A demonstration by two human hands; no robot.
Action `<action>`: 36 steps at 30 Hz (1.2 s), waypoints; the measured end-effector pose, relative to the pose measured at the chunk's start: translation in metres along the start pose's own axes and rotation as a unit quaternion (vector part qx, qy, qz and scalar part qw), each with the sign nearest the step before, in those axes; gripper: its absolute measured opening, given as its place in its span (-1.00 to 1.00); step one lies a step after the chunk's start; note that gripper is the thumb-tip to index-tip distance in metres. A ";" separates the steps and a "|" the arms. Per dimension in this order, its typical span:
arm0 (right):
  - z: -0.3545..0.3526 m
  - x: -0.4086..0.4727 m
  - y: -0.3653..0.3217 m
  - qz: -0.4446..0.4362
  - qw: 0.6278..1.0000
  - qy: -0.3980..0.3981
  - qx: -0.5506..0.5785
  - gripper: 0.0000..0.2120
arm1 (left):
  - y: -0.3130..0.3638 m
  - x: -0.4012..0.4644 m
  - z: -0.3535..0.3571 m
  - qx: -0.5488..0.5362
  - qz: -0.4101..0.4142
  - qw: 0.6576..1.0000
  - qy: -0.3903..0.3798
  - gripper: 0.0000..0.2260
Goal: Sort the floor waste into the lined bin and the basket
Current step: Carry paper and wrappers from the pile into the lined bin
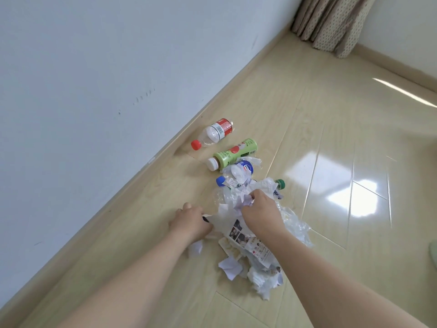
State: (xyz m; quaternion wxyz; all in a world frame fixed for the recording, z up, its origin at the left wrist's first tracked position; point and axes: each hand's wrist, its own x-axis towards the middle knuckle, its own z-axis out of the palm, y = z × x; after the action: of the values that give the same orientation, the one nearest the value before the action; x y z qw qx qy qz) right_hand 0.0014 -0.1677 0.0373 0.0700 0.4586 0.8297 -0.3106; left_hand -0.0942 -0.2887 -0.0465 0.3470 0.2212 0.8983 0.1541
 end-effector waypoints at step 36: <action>-0.028 -0.066 0.026 -0.043 0.999 0.010 0.009 -0.88 | -0.021 -0.041 -0.001 0.156 0.062 0.984 0.053 -0.79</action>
State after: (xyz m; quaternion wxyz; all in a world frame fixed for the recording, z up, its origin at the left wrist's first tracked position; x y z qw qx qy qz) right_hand 0.0645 -0.1884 0.0745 0.0442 0.4257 0.8465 -0.3167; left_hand -0.0739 -0.3271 -0.0325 0.2501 0.3191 0.9130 0.0446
